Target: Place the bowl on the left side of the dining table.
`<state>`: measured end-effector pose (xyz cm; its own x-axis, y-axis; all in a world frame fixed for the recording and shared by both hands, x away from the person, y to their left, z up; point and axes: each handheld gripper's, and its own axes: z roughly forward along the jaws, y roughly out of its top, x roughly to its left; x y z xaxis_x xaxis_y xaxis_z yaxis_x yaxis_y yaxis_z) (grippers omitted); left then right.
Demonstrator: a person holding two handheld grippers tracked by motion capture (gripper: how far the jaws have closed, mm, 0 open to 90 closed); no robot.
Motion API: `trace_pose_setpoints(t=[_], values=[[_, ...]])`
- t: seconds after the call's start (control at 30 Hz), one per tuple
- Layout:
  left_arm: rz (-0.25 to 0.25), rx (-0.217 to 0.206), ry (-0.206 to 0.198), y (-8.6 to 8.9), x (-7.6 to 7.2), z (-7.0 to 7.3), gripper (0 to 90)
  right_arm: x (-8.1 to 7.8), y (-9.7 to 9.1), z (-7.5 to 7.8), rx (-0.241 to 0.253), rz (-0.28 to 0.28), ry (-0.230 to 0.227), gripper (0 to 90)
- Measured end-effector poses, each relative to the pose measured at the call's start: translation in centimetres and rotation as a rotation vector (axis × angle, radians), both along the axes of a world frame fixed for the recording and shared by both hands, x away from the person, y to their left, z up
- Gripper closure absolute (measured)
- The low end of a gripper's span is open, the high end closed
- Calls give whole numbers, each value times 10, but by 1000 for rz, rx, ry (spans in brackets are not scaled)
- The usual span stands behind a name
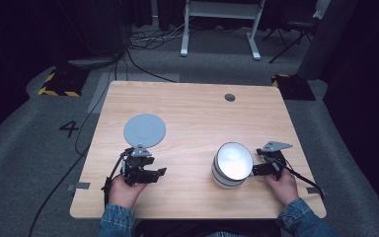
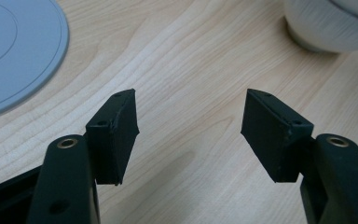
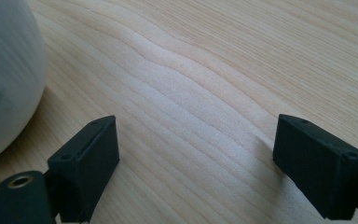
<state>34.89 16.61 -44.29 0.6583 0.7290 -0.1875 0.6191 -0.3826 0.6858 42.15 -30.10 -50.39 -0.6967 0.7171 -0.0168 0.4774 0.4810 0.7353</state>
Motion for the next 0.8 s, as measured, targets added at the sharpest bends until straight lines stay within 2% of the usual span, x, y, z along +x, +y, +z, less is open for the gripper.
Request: trace_pose_setpoints(t=[0.27, 0.53, 0.63, 0.67, 0.73, 0.77, 0.8], values=[[28, -8, -18, 1, 0, 21, 360, 0, 0, 0, 0, 0, 0, 145], [41, 34, -51, -8, 2, 36, 358, 0, 0, 0, 0, 0, -1, 145], [19, 29, -64, -12, 2, 43, 365, 0, 0, 0, 0, 0, -1, 145], [17, 27, -76, -14, 2, 45, 376, 0, 0, 0, 0, 0, -1, 145], [-19, 22, -111, -18, 1, 50, 376, 0, 0, 0, 0, -2, -1, 145], [-19, 22, -111, -18, 1, 50, 376, 0, 0, 0, 0, -2, -1, 145], [-36, -4, -117, -20, 1, 52, 376, 0, 0, 0, 0, -2, -1, 145]])
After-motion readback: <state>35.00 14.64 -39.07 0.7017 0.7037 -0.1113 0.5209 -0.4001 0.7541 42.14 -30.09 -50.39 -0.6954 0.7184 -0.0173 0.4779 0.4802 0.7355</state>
